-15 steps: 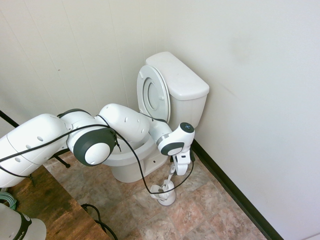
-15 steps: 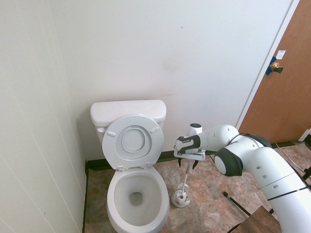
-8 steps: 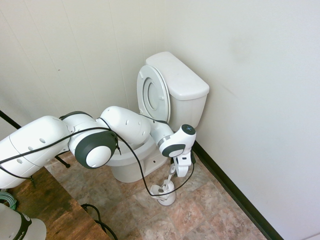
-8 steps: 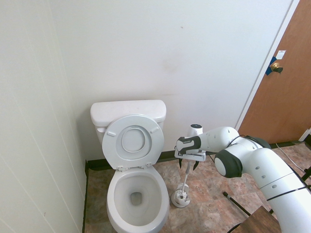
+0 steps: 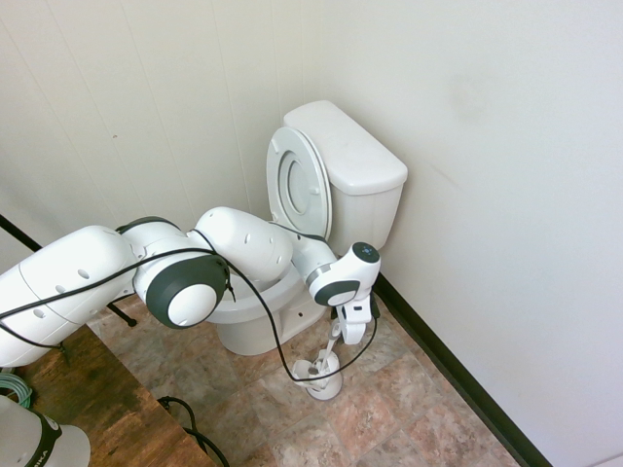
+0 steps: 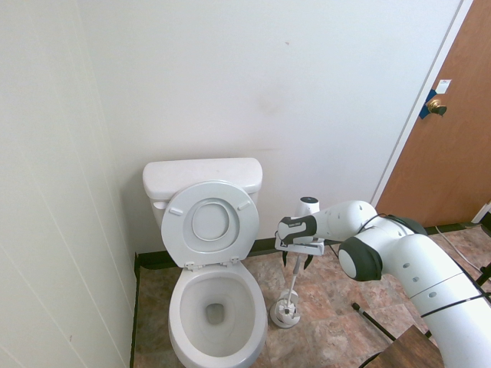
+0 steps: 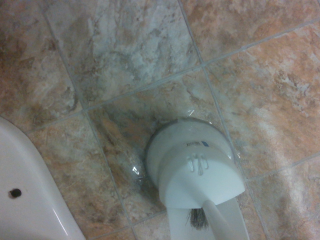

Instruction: Clean the toilet

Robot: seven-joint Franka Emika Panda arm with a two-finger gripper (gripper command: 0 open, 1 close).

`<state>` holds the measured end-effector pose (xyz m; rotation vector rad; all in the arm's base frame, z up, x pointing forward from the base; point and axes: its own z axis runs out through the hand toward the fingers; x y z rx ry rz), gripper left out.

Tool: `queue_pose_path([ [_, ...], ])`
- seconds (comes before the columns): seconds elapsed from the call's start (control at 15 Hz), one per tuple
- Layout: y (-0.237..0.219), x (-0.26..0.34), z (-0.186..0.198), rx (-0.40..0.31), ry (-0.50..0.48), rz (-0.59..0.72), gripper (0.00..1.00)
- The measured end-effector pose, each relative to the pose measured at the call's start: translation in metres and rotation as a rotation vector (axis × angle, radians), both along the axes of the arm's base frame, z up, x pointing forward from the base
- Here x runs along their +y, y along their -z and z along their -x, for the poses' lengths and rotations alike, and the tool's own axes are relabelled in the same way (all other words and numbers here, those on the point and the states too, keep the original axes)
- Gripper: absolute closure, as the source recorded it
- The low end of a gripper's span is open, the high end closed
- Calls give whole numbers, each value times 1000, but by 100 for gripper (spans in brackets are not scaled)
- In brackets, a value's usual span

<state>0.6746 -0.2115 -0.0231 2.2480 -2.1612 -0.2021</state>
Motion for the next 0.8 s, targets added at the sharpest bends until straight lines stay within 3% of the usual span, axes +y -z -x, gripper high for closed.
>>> queue_pose_path([
  [0.8, -3, -6, 4, 3, -15, 6, 100],
])
